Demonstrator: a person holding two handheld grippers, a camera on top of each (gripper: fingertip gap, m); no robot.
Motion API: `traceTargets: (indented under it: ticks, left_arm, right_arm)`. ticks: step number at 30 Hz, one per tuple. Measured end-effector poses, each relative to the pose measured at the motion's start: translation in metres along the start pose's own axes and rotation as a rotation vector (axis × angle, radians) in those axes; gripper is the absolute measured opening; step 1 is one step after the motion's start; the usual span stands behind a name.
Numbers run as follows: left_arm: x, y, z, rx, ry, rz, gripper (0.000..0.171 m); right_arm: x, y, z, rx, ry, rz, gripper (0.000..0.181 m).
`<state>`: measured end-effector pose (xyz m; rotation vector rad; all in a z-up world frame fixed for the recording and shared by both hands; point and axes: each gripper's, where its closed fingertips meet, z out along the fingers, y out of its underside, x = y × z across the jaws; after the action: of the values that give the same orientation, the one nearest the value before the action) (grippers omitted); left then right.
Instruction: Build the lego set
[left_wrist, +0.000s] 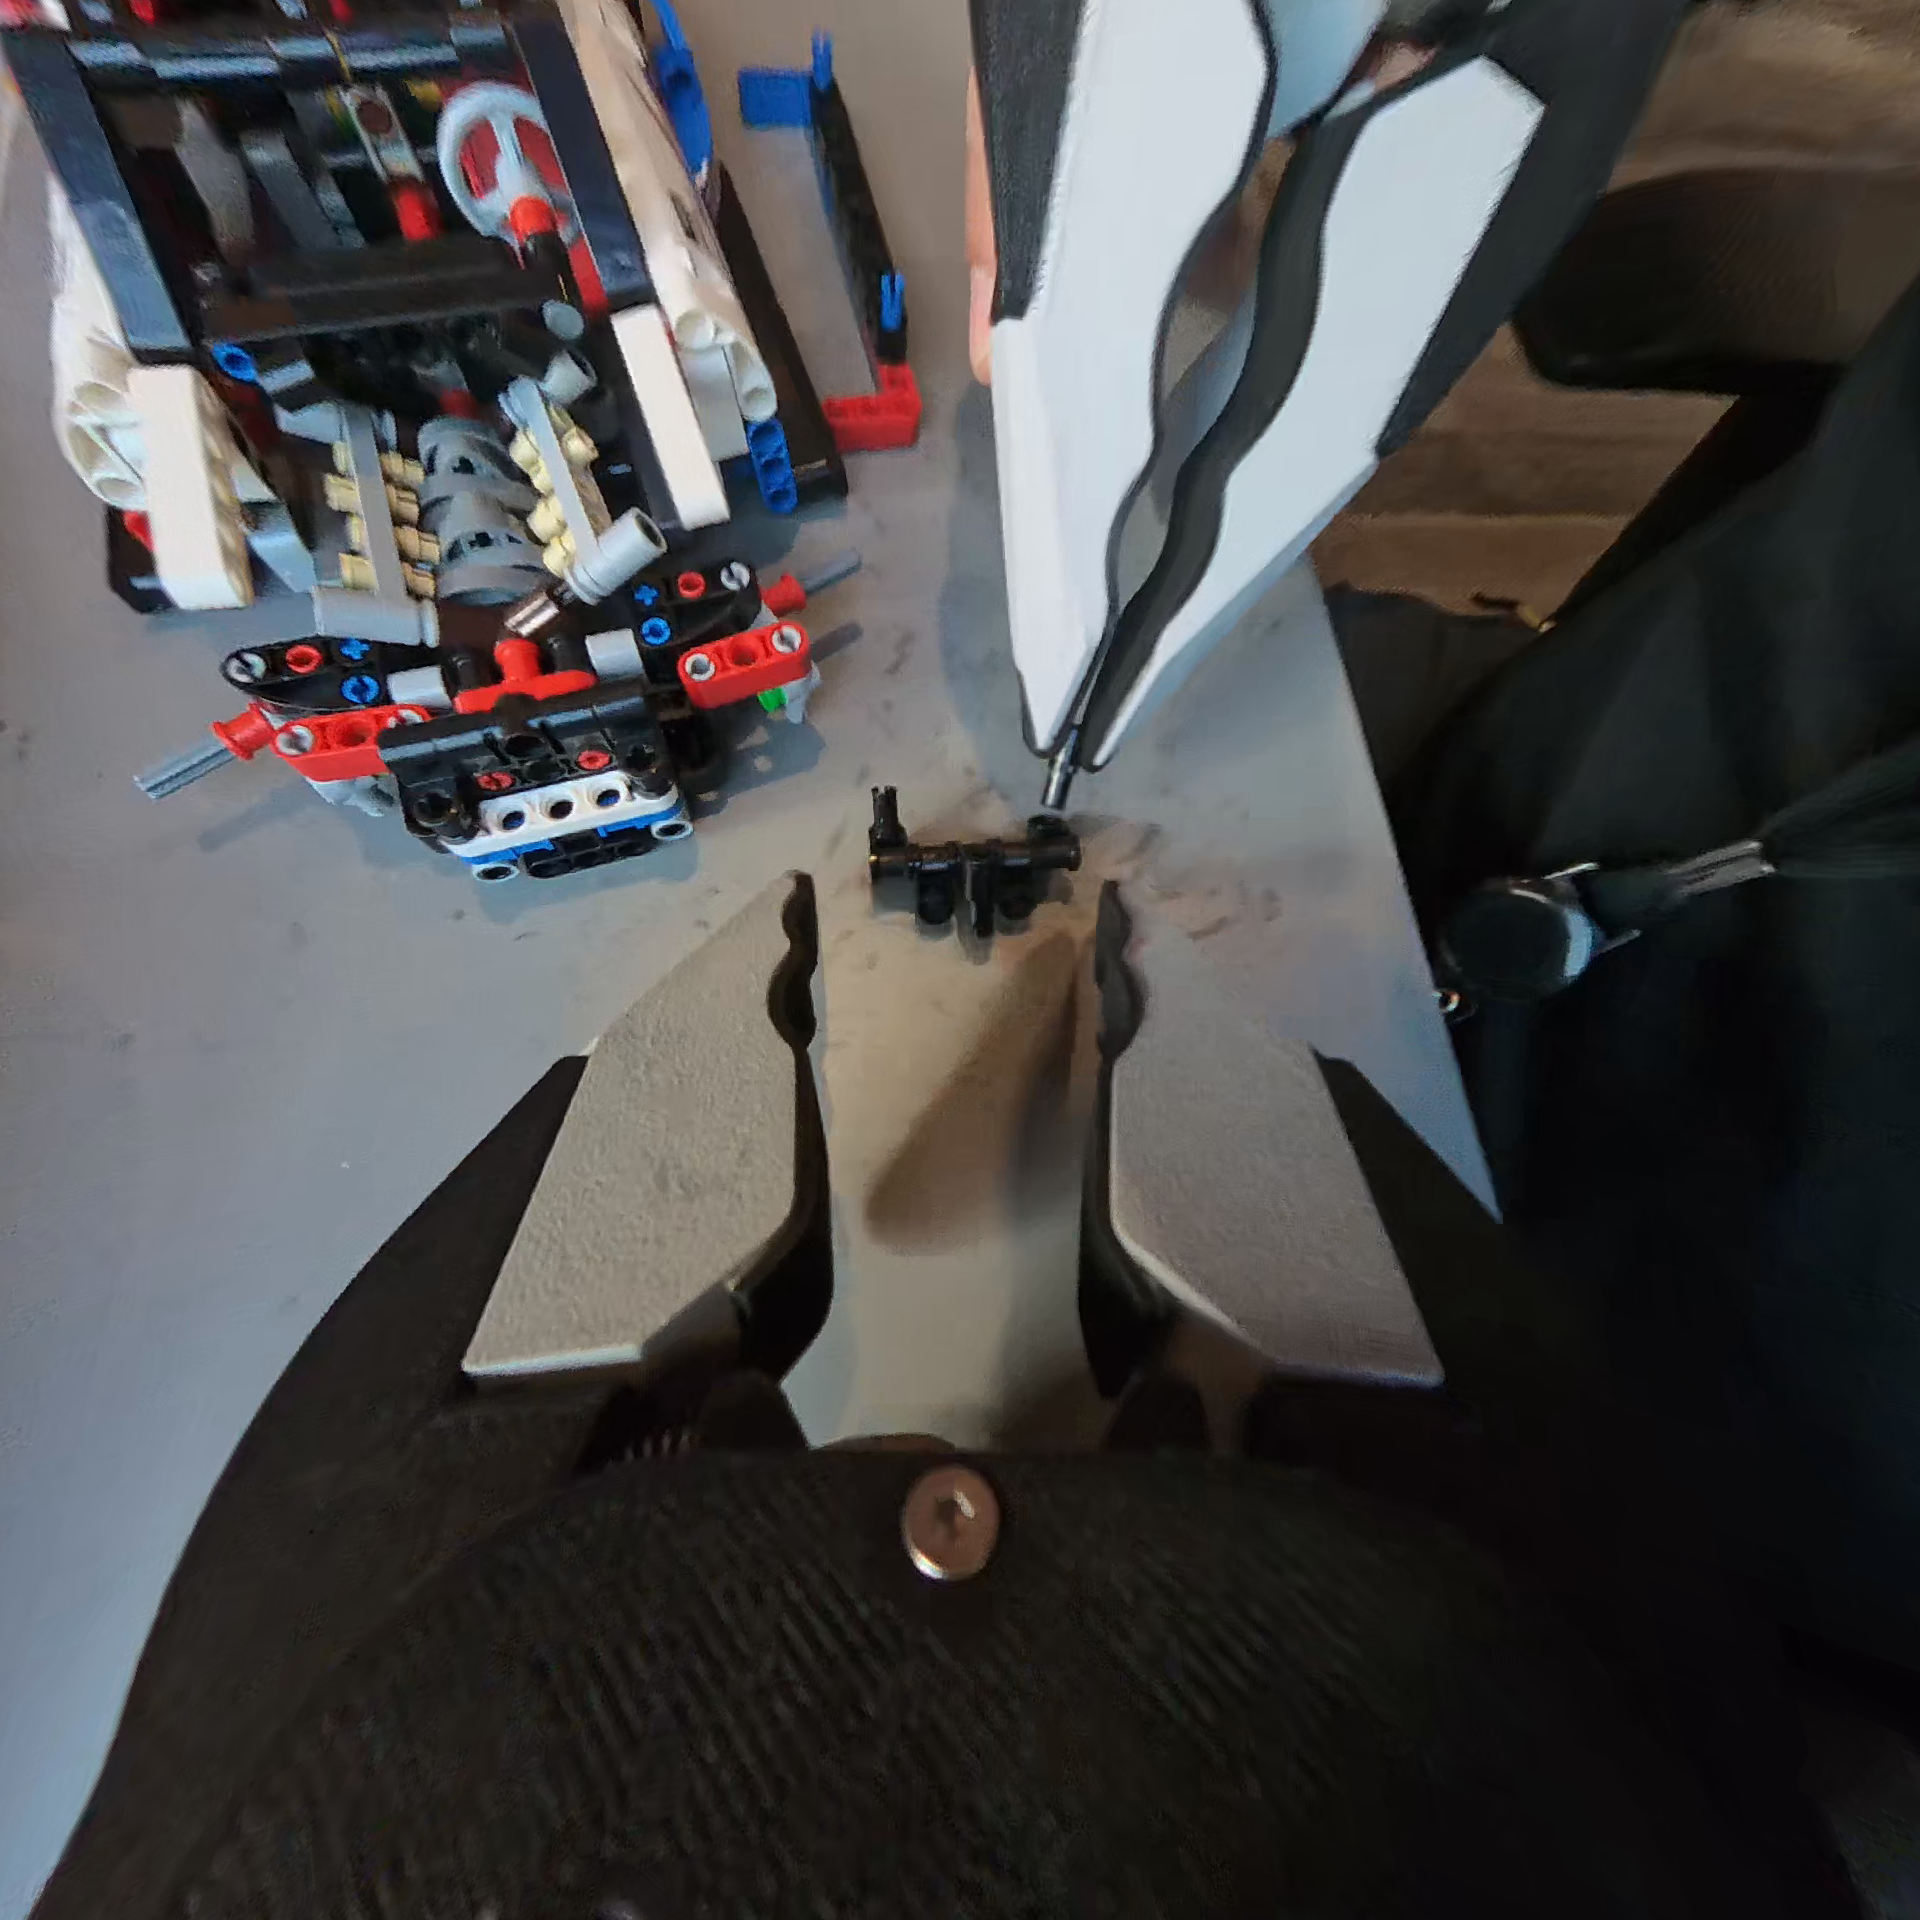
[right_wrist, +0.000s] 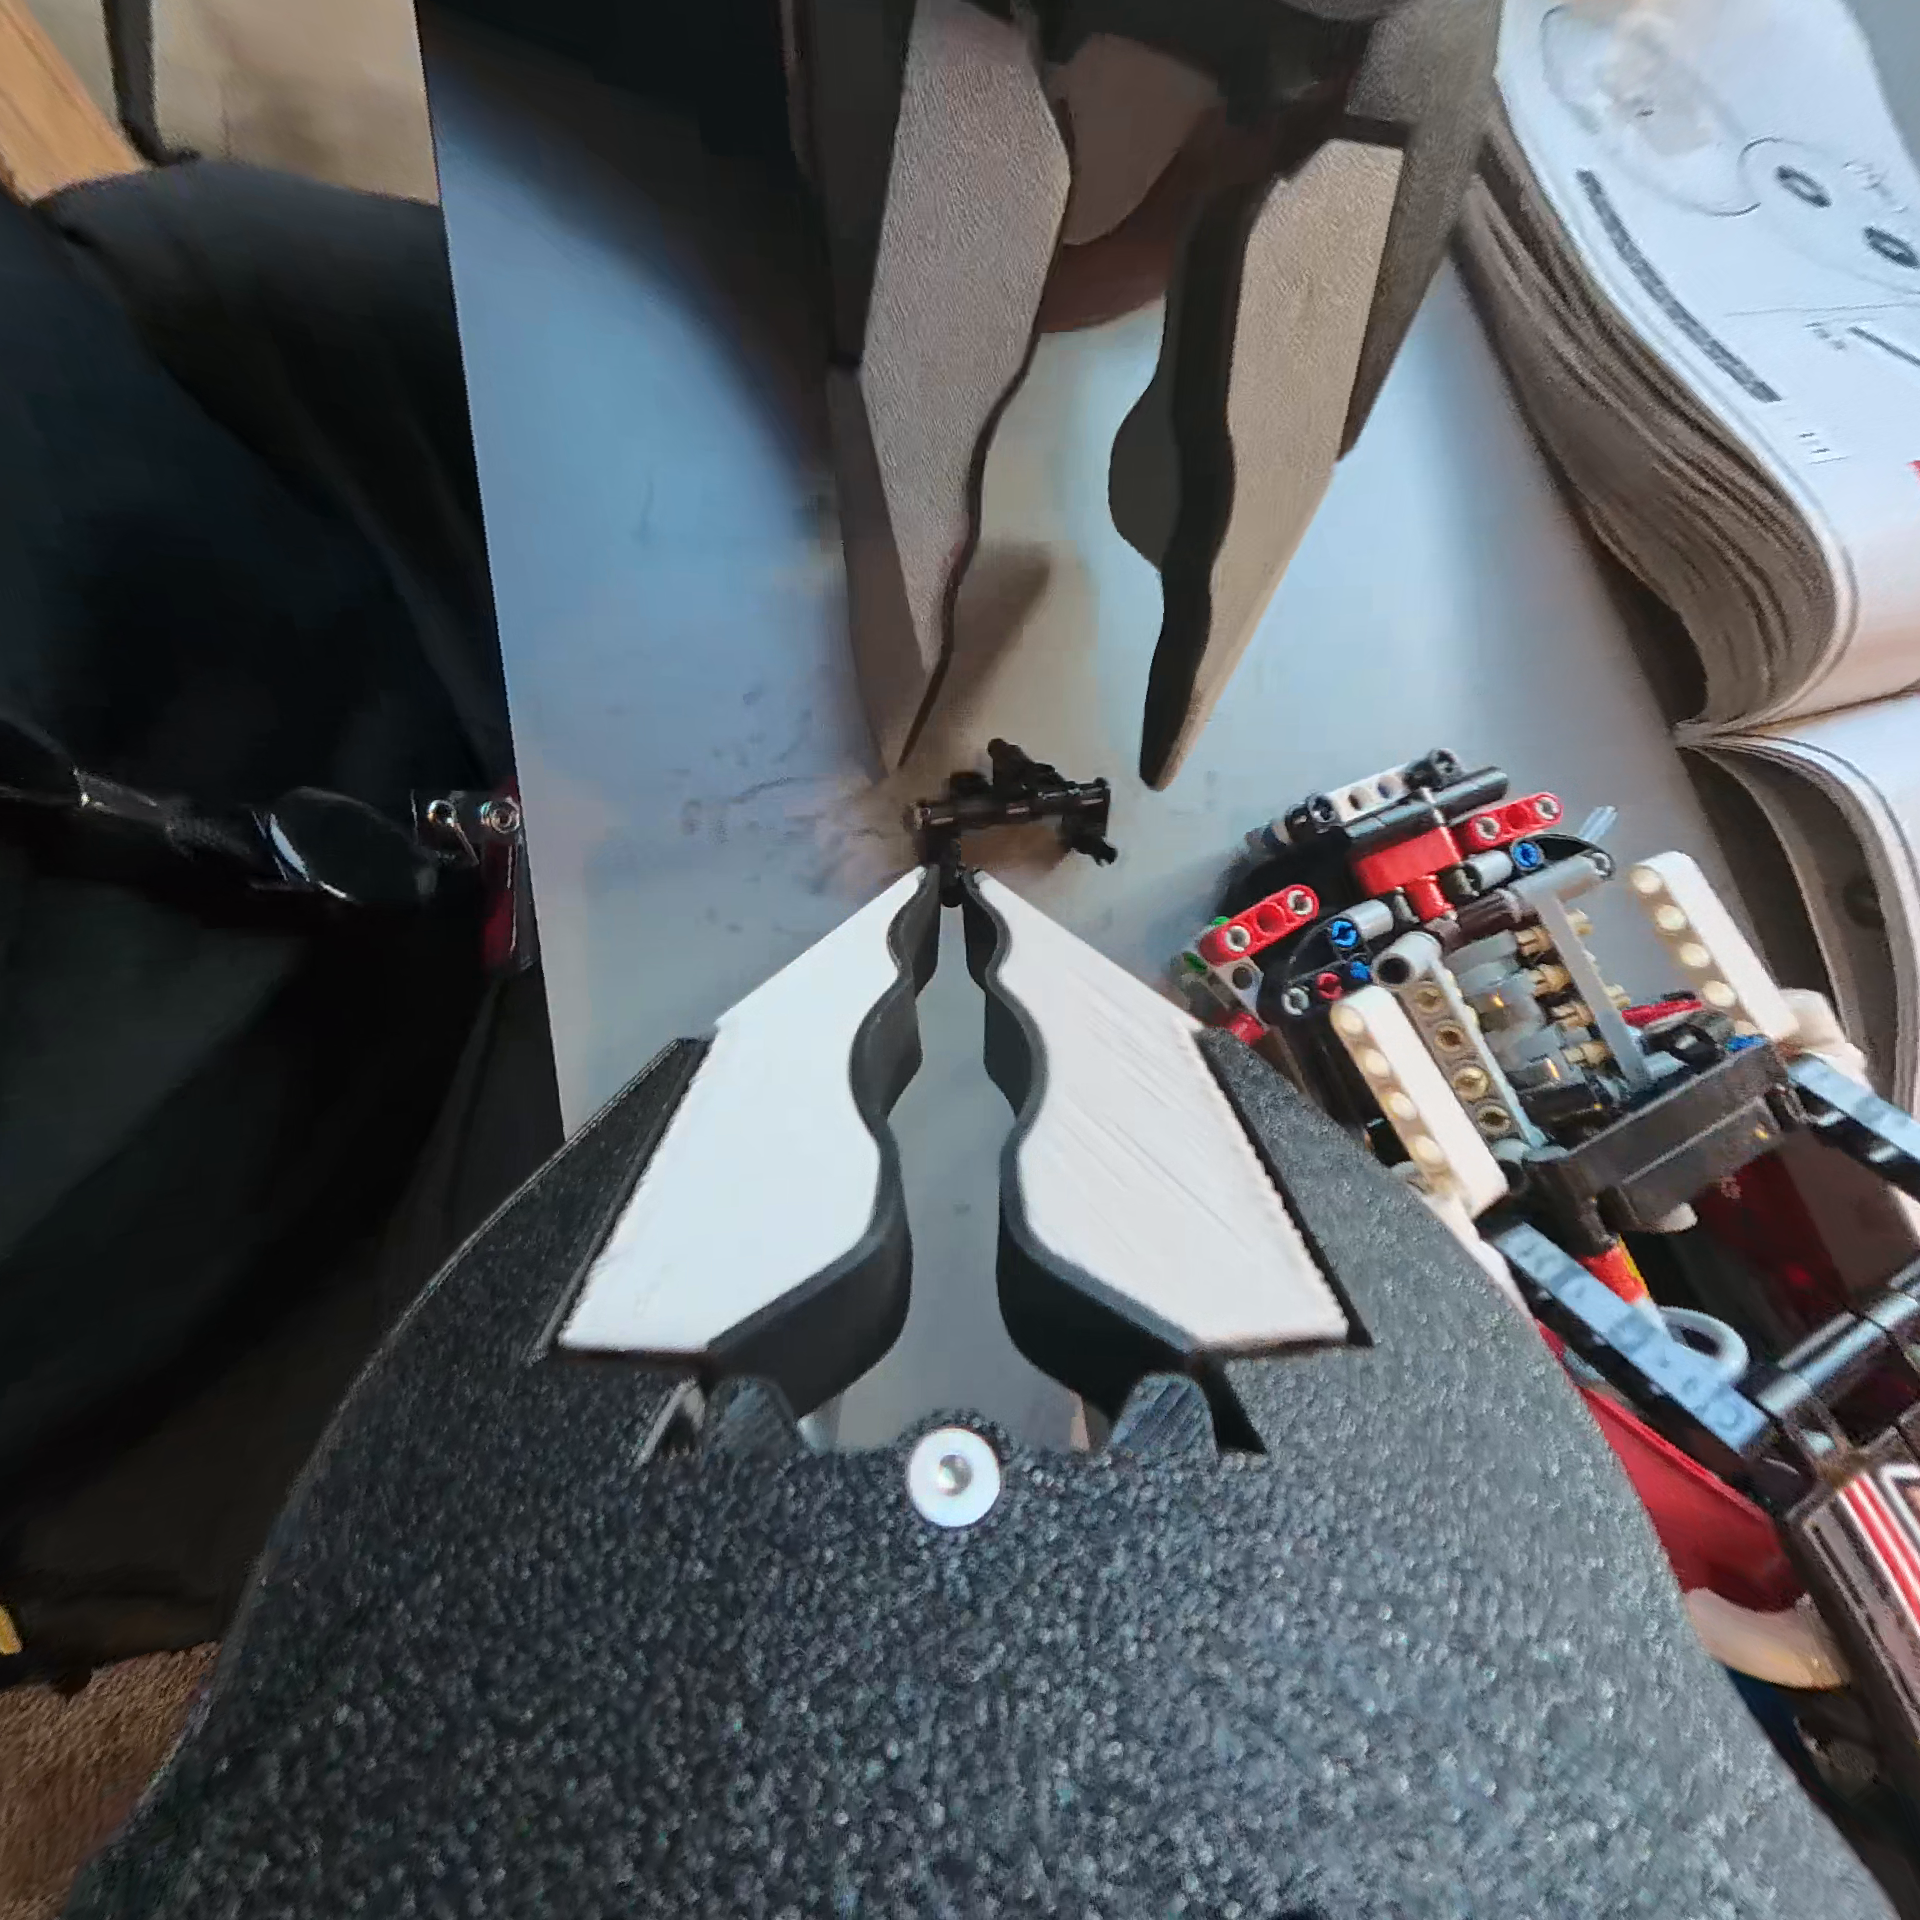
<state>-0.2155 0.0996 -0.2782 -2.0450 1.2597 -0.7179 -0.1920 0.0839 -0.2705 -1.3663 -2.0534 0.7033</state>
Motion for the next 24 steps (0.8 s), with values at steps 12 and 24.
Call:
traceTargets:
  ticks: [12,24]
  left_arm:
    - [0.001,0.000,0.010,-0.042,0.038,0.024,0.027]
    - [-0.006,-0.006,0.000,-0.040,0.012,0.046,0.032]
  right_arm:
    - [0.000,0.005,0.005,-0.042,-0.040,-0.027,0.003]
    - [0.003,0.013,-0.004,-0.018,-0.027,0.005,0.003]
